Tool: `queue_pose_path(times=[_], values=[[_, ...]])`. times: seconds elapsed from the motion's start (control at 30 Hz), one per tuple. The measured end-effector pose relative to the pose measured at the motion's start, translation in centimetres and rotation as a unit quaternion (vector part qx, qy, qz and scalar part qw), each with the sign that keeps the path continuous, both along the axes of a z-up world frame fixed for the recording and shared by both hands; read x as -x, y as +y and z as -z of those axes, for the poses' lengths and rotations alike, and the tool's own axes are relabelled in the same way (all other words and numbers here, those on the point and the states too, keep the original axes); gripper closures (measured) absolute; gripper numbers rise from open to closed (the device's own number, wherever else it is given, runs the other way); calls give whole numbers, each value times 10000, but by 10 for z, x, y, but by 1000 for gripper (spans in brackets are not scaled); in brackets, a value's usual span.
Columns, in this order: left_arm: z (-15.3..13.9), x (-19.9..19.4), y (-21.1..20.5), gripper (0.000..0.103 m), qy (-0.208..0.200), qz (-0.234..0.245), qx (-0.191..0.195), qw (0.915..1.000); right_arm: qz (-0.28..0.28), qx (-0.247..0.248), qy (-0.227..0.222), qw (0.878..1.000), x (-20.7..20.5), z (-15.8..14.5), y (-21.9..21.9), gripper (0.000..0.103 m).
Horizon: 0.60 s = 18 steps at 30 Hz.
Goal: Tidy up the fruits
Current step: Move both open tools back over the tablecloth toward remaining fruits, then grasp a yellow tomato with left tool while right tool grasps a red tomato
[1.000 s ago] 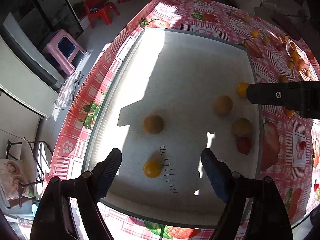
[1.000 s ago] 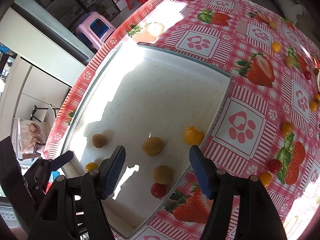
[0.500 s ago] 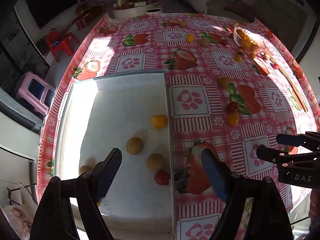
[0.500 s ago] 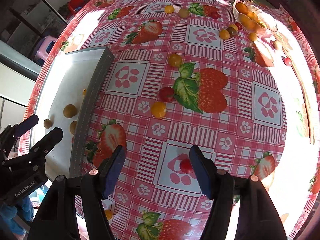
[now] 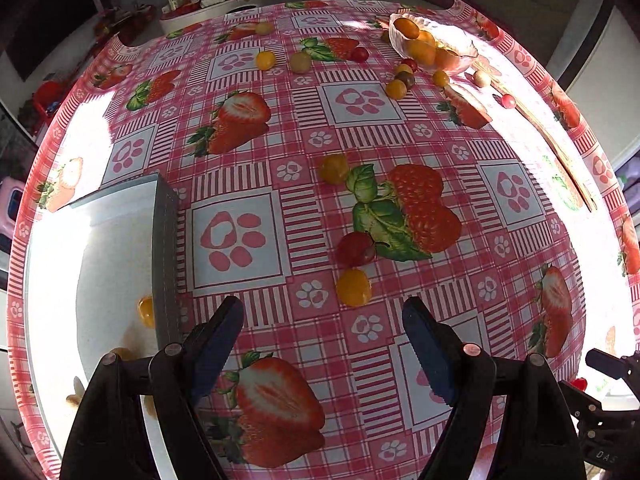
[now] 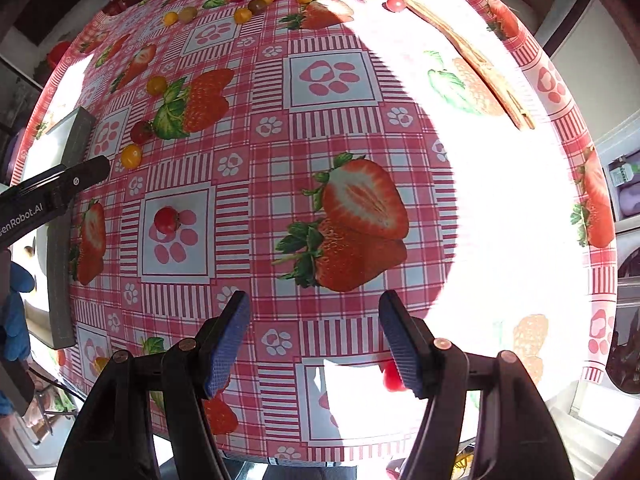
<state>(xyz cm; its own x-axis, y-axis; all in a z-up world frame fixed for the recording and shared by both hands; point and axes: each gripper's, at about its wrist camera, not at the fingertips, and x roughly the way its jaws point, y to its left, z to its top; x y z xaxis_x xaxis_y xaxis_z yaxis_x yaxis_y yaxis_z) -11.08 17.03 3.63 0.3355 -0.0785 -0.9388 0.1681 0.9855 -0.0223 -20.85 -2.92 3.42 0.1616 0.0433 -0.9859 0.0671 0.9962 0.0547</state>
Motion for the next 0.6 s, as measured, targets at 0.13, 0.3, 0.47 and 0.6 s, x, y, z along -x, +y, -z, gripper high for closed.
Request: queue_pose_path(times=[0.13,0.3,0.47,0.6], values=[[13,-9,-10,21,126,77,-50,9999,303,12,58,9995,15,5,-20,32],[22,-15,-17,29,238,119,-64,9996,441,-18,148,9989,27,13,-30,33],[24,-15,-22,31,218,164,-107,9996,424,48,155,9990,34,17,-31,40],[22,-14,-24,46,150,177,-60,9997,530,144,120,9984,40,16,-33,51]])
